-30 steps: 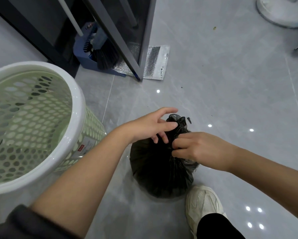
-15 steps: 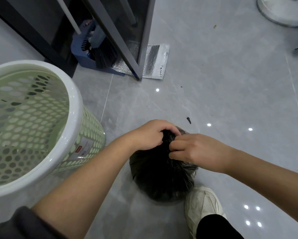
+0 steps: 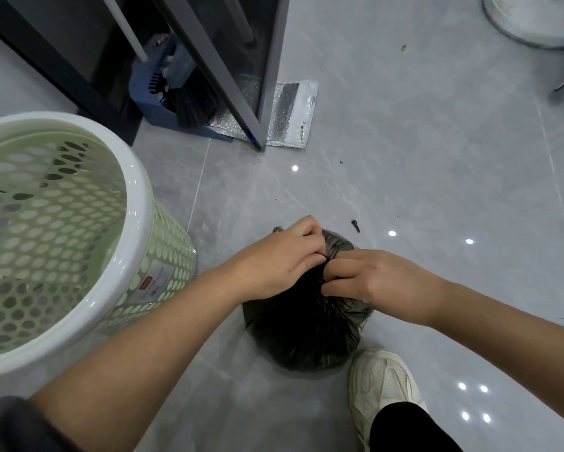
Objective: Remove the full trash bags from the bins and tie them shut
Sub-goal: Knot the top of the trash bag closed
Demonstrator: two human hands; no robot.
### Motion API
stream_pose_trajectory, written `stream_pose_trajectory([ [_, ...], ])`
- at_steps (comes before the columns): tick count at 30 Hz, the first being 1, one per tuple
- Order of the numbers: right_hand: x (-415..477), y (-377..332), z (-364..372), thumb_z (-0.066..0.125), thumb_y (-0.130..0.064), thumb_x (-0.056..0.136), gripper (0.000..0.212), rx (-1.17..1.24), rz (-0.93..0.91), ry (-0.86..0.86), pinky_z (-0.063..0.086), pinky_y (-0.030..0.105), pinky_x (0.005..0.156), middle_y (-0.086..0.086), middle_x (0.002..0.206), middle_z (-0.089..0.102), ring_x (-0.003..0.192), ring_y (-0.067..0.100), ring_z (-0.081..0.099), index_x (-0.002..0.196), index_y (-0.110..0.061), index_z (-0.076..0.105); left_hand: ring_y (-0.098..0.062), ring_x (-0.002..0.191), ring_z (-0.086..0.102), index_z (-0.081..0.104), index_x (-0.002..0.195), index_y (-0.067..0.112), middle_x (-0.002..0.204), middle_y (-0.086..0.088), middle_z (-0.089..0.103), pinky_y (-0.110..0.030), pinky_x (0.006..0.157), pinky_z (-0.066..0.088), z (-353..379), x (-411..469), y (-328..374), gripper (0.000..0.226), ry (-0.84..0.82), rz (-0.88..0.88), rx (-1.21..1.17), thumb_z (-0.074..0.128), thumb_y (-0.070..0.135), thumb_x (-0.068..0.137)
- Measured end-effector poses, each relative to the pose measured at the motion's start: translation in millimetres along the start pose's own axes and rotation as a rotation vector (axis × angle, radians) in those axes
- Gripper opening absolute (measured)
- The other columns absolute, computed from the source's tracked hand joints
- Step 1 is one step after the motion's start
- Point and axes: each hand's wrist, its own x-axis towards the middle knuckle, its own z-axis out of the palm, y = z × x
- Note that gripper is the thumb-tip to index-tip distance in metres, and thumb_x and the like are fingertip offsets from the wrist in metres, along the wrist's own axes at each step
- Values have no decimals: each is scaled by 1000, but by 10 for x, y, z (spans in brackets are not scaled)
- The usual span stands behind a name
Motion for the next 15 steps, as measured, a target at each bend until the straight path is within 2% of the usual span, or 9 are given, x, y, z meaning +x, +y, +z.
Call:
stream_pose_trajectory([
  [3, -4, -17, 28, 42, -8, 87, 31, 107, 67, 87, 46, 22, 68, 0, 93, 64, 81, 17, 57, 100, -15, 70, -15, 75, 47, 49, 85, 15, 86, 5, 46, -32, 72, 42, 30, -29, 29, 19, 60, -64, -34, 42, 26, 98],
  [6, 11, -52, 95, 50, -22, 92, 23, 246, 167, 212, 41, 15, 76, -4, 93, 65, 84, 12, 59, 96, -19, 72, -13, 61, 50, 51, 82, 17, 65, 5, 53, -34, 64, 45, 102, -2, 77, 17, 163, -236, -117, 48, 27, 96],
  [8, 20, -79, 145, 56, -23, 89, 18, 406, 274, 307, 42, 13, 80, -6, 97, 61, 90, 6, 57, 93, -20, 74, -13, 46, 53, 54, 80, 15, 55, 3, 56, -27, 51, 46, 153, 30, 130, 17, 234, -391, -302, 53, 24, 94],
  [10, 14, -89, 185, 64, -18, 84, 13, 580, 406, 394, 42, 12, 82, -6, 101, 59, 96, 5, 58, 89, -20, 75, -16, 40, 55, 57, 80, 11, 53, -2, 59, -22, 41, 43, 214, 54, 175, 16, 279, -531, -527, 55, 20, 93],
  [15, 11, -134, 257, 68, -18, 78, 11, 710, 610, 540, 42, 15, 90, -8, 106, 60, 105, 8, 57, 82, -26, 75, -16, 47, 60, 57, 83, 6, 58, -5, 63, -24, 45, 48, 350, 18, 259, 10, 456, -692, -973, 56, 10, 93],
])
